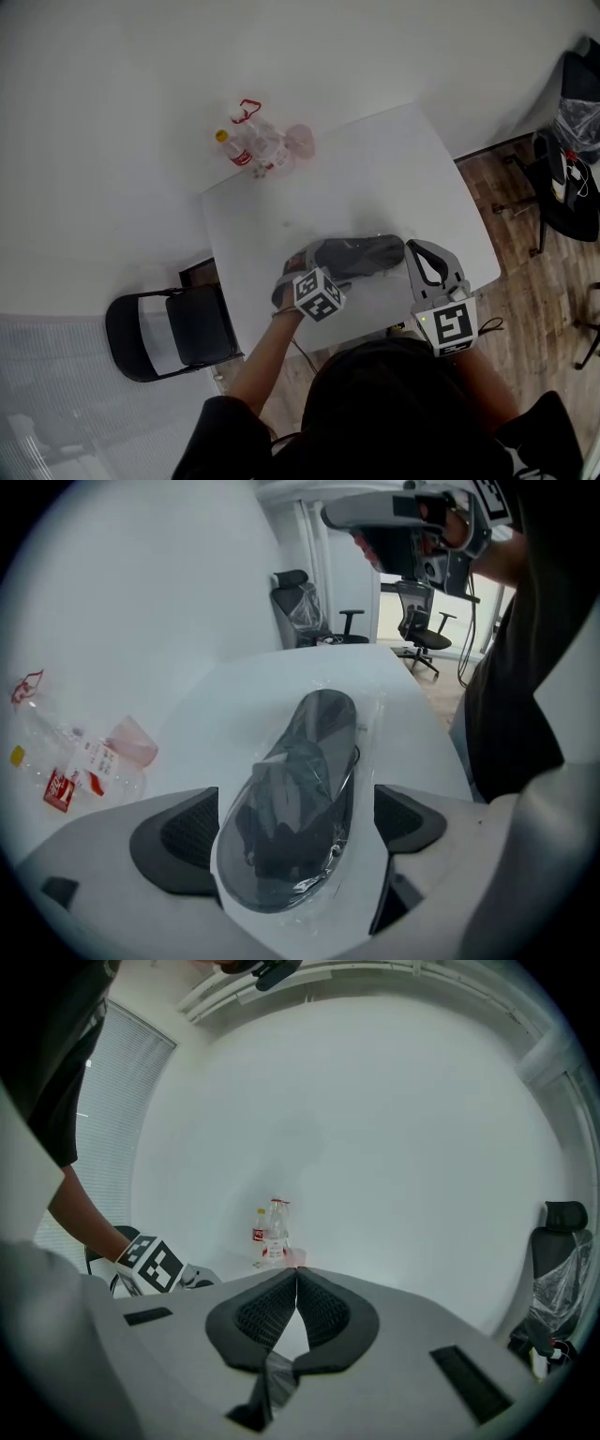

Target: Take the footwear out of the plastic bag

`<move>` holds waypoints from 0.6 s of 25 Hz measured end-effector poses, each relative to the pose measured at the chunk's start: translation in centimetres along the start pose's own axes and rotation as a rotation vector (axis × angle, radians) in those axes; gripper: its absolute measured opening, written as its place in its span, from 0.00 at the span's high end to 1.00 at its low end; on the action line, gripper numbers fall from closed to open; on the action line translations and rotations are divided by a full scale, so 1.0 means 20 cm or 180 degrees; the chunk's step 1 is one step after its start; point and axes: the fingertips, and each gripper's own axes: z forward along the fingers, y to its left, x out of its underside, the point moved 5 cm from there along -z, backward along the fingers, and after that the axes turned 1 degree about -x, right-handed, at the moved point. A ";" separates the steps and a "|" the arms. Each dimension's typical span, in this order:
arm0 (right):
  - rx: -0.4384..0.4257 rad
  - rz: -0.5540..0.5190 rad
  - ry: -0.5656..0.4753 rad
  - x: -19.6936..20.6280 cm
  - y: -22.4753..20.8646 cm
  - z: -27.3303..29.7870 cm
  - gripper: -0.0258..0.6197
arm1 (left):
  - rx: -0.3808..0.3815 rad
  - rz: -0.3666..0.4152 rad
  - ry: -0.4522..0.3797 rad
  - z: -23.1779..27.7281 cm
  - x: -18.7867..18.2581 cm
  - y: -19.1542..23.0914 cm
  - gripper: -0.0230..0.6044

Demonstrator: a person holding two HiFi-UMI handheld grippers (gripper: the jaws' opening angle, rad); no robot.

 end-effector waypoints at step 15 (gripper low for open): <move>0.0080 -0.0001 0.0108 0.03 0.01 0.05 0.93 | 0.0675 0.0490 0.0615 0.25 0.05 0.05 0.08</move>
